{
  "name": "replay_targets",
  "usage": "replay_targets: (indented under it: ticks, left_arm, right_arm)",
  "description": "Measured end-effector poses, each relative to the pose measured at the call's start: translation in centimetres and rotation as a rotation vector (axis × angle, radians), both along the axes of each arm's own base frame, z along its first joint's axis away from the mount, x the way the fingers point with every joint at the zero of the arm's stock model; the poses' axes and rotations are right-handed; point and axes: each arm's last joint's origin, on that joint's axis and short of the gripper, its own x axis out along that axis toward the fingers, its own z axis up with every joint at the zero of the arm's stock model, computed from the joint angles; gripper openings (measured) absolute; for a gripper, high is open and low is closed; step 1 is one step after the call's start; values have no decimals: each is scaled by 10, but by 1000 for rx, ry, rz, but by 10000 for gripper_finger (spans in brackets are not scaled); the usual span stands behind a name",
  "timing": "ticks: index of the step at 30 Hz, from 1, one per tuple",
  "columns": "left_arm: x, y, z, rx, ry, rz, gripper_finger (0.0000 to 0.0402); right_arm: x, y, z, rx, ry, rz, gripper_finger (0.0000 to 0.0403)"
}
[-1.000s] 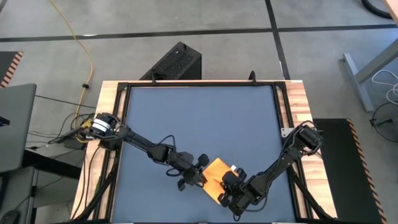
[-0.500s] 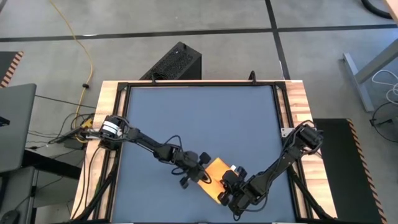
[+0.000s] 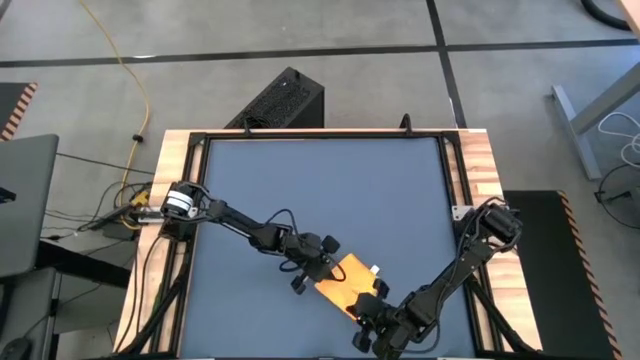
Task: Roll towel
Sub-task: Roll the orange microfiber cloth
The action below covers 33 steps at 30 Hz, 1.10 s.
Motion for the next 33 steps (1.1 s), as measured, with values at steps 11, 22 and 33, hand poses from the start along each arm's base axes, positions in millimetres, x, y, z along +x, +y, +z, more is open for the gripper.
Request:
replay_targets:
  ticks: [11,22,33]
  left_arm:
    - [0,0,1,-11,-3,-4,0]
    - [-1,-1,0,-18,11,-10,0]
    - [0,14,-4,47,41,95,0]
  right_arm:
    - [12,-5,0,-14,56,97,174]
    - [18,-4,-43,60,201,50,227]
    - [22,14,-45,32,199,-27,34]
